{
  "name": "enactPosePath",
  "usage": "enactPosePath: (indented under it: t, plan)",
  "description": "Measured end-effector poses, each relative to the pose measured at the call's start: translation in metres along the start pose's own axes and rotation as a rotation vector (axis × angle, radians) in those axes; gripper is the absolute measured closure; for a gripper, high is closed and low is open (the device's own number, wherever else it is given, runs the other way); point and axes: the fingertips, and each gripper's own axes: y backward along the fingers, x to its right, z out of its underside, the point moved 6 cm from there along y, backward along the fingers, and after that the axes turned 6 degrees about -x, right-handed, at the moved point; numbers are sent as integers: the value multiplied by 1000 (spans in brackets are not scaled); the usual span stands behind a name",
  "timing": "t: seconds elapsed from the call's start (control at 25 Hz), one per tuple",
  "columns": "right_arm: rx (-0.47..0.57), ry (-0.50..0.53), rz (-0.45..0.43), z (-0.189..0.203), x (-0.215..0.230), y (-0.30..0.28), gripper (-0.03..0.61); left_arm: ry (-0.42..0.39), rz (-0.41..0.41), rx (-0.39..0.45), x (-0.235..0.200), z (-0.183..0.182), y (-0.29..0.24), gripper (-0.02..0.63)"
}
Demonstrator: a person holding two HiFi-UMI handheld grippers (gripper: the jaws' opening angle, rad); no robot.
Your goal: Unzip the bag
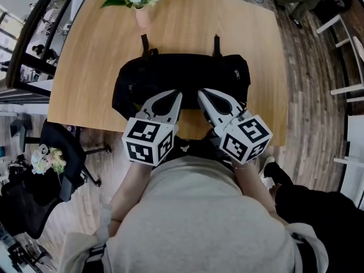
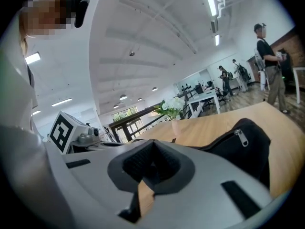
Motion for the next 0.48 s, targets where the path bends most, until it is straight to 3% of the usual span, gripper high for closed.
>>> enactPosePath:
  t: [0.48]
  plan:
    - [-42, 20, 20, 5, 2, -2, 574, -10, -18, -11, -1, 2, -2, 594]
